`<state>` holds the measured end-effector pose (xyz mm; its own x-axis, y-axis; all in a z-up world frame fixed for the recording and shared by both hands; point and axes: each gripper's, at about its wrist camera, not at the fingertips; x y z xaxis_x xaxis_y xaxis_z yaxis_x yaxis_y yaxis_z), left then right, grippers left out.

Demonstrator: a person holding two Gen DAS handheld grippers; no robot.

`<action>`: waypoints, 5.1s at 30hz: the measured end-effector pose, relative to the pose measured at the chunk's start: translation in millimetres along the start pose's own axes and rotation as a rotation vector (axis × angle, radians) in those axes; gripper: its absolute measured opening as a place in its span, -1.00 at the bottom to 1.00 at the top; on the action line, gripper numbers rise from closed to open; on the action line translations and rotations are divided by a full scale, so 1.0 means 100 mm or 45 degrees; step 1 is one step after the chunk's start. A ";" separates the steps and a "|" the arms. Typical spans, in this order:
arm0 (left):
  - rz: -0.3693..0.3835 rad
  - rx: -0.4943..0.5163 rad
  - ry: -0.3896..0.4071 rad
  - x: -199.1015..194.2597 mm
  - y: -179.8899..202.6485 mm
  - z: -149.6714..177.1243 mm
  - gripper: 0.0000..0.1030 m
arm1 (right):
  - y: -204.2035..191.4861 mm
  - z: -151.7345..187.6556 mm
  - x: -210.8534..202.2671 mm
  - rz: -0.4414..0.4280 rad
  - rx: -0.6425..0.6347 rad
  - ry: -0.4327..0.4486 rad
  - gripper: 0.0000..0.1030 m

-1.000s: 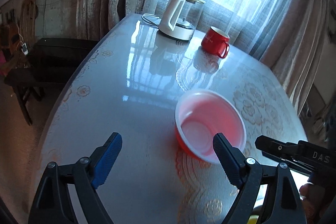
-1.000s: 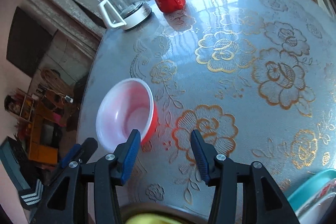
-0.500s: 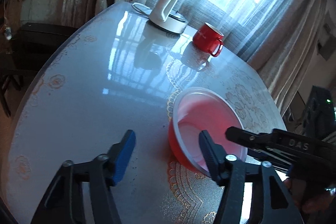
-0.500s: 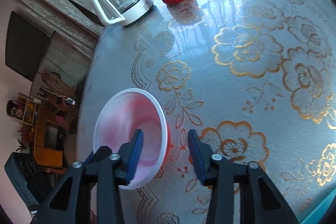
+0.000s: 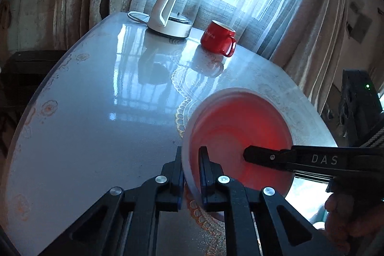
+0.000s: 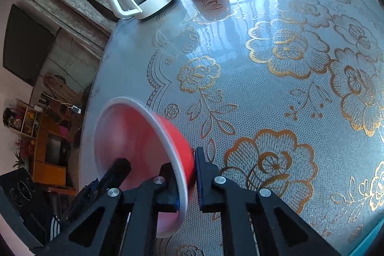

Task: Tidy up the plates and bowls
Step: 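Lift the red-and-white bowl with both tools and carry it over the steel bowl, then lower the red-and-white bowl into the yellow bowl and open both tools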

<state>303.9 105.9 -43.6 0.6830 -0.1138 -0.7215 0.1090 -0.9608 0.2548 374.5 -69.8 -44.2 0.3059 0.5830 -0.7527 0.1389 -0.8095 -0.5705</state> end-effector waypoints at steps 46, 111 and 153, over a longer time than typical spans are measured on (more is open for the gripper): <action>0.372 0.269 0.246 -1.28 0.66 0.45 -0.82 | 0.04 1.15 -1.69 -0.053 0.104 0.388 -0.80; -0.079 0.317 0.046 -1.15 0.69 1.09 -0.82 | 0.36 1.77 -1.57 -0.076 0.082 0.238 -0.59; -0.158 0.342 0.155 -1.42 0.74 1.09 0.00 | 0.37 1.90 -1.88 -0.099 0.080 0.356 -0.42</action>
<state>136.3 23.5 7.3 0.7596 0.0242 -0.6500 0.0138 -0.9997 -0.0211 143.0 -195.5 13.6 0.5456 0.5943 -0.5909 0.1167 -0.7521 -0.6487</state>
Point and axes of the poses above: each gripper's, at about its wrist camera, not at the fingertips, and x roughly the way its jaws point, y to its right, z to its underside, and after that the axes turned 10 degrees about -z, right-handed
